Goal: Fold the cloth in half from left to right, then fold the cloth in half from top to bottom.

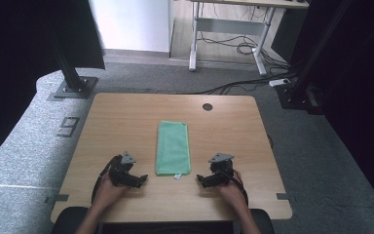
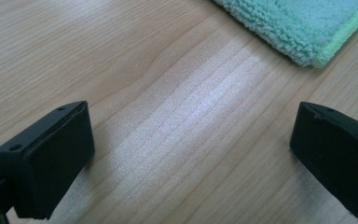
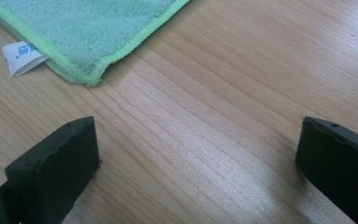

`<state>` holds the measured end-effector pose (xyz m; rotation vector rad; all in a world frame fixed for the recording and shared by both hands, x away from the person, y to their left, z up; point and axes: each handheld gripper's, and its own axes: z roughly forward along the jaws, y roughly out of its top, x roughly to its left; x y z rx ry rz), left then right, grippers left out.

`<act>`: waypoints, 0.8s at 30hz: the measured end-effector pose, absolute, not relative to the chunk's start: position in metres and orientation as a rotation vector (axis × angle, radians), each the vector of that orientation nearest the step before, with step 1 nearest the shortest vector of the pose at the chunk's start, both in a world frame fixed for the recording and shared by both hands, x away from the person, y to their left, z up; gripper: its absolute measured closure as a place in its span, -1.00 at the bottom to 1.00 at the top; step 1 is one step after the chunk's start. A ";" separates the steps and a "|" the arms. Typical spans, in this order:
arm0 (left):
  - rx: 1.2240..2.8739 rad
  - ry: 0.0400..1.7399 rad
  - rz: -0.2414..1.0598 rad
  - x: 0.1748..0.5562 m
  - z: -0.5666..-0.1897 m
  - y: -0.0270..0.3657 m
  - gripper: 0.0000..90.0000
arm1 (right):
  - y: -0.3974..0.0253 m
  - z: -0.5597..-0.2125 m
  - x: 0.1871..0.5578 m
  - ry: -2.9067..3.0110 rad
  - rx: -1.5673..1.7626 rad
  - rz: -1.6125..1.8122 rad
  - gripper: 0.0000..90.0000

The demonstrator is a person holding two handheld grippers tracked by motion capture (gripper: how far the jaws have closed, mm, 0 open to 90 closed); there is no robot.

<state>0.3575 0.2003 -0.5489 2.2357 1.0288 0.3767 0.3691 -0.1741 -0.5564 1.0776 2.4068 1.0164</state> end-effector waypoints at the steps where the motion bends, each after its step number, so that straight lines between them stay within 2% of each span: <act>1: 2.236 1.029 0.377 0.357 -0.549 0.200 -1.00 | -0.174 -0.556 0.369 2.407 1.078 1.016 -1.00; 24: 2.239 1.037 0.376 0.361 -0.548 0.198 -1.00 | -0.174 -0.556 0.369 2.403 1.083 1.015 -1.00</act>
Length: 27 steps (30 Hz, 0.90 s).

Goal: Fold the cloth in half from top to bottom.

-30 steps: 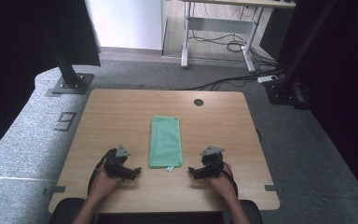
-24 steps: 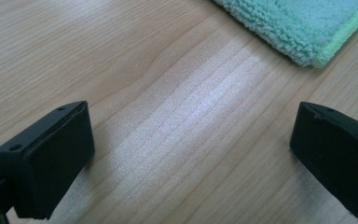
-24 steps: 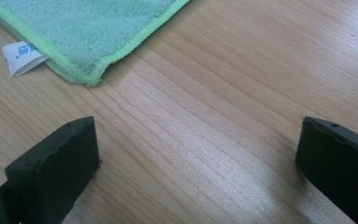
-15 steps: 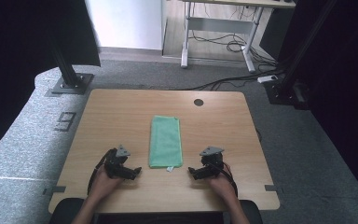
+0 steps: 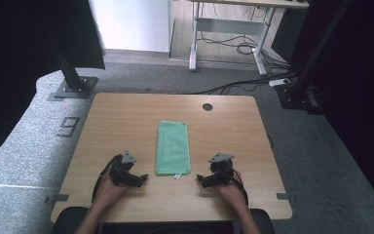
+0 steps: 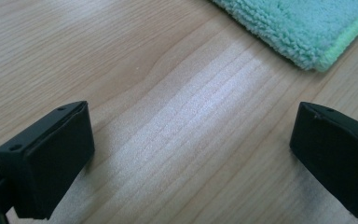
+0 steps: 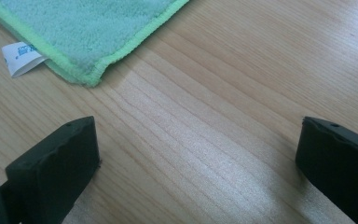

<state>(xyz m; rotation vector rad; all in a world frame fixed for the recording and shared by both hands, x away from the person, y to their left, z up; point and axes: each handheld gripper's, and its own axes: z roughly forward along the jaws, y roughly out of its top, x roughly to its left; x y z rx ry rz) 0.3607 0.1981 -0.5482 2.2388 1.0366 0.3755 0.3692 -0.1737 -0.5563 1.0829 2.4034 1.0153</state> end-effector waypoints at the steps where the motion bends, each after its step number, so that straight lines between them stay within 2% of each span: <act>1: 2.242 1.041 0.373 0.361 -0.548 0.197 -1.00 | -0.174 -0.556 0.369 2.403 1.083 1.015 -1.00; 6: 2.214 1.049 0.341 0.365 -0.544 0.196 -1.00 | -0.174 -0.556 0.370 2.395 1.100 1.018 -1.00; 15: 2.153 1.037 0.370 0.374 -0.533 0.189 -0.99 | -0.170 -0.554 0.372 2.408 1.115 1.015 -1.00; 27: 2.154 1.017 0.395 0.396 -0.532 0.164 -0.98 | -0.141 -0.540 0.384 2.413 1.056 1.030 -1.00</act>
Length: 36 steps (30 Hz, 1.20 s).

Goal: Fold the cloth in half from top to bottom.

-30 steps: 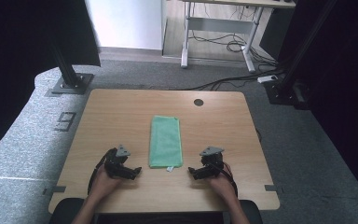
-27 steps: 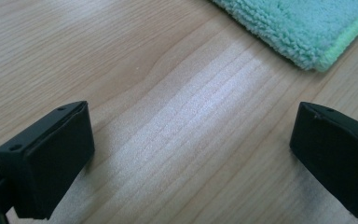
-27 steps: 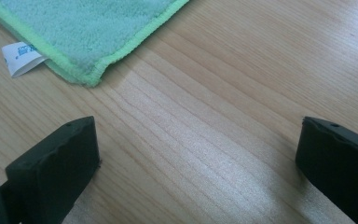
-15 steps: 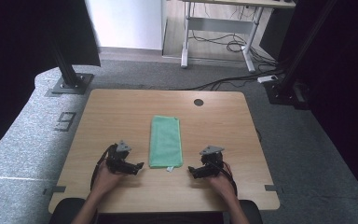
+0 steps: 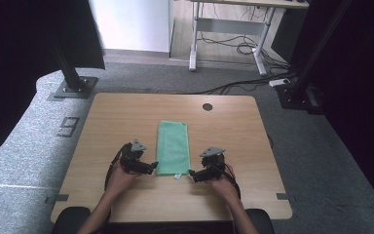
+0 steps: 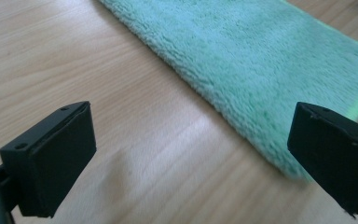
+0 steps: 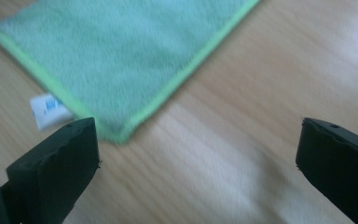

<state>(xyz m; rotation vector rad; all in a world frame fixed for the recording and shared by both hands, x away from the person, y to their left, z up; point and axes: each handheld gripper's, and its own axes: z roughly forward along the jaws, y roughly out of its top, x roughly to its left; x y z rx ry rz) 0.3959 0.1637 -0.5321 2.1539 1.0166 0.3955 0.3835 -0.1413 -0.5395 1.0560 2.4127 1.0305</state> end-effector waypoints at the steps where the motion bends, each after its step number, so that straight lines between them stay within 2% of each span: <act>1: 2.155 1.020 0.395 0.398 -0.534 0.162 -0.98 | -0.138 -0.538 0.386 2.410 1.055 1.033 -1.00; 9: 2.216 1.030 0.401 0.403 -0.548 0.154 -0.97 | -0.122 -0.544 0.406 2.404 1.084 0.961 -1.00; 14: 2.226 1.035 0.398 0.399 -0.547 0.155 -0.97 | -0.122 -0.549 0.405 2.422 1.096 0.948 -1.00; 30: 2.263 1.004 0.319 0.348 -0.545 0.169 -0.96 | -0.113 -0.549 0.353 2.502 1.003 0.962 -1.00; 36: 2.204 1.028 0.345 0.362 -0.532 0.172 -0.98 | -0.113 -0.549 0.339 2.517 0.971 0.964 -1.00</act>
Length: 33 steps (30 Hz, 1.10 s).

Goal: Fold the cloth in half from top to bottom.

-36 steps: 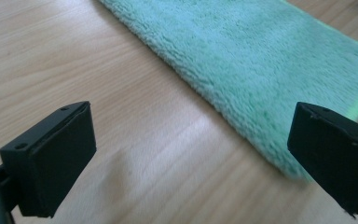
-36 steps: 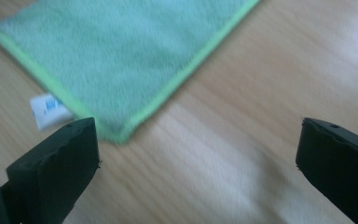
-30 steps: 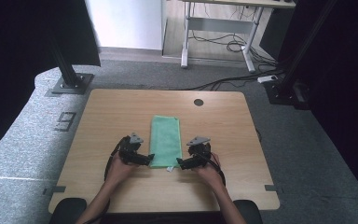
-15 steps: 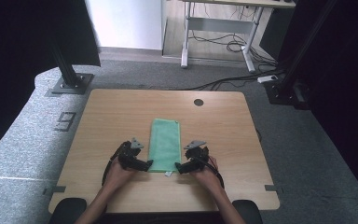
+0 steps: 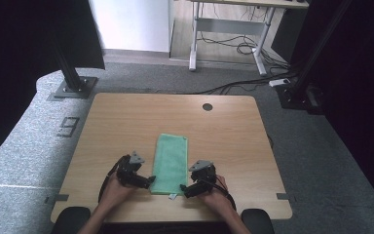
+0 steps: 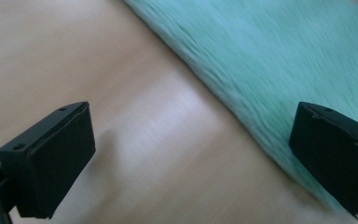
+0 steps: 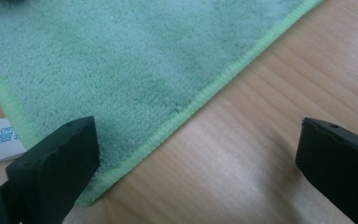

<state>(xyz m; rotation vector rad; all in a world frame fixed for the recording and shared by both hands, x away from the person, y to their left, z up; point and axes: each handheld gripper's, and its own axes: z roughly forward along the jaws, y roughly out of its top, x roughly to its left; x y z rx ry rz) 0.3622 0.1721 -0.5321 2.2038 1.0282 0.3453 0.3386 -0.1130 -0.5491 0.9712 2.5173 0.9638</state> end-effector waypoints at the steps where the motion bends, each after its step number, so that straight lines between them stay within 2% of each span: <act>1: 2.189 1.031 0.350 0.368 -0.531 0.172 -0.98 | -0.113 -0.549 0.337 2.516 0.975 0.967 -1.00; 8: 2.219 1.059 0.410 0.394 -0.543 0.157 -0.99 | -0.118 -0.550 0.334 2.527 0.993 0.984 -1.00; 20: 2.194 1.096 0.396 0.389 -0.549 0.159 -0.99 | -0.118 -0.547 0.336 2.555 1.031 0.972 -0.99; 33: 2.192 1.097 0.395 0.385 -0.549 0.159 -0.96 | -0.116 -0.512 0.393 2.448 1.106 1.037 -1.00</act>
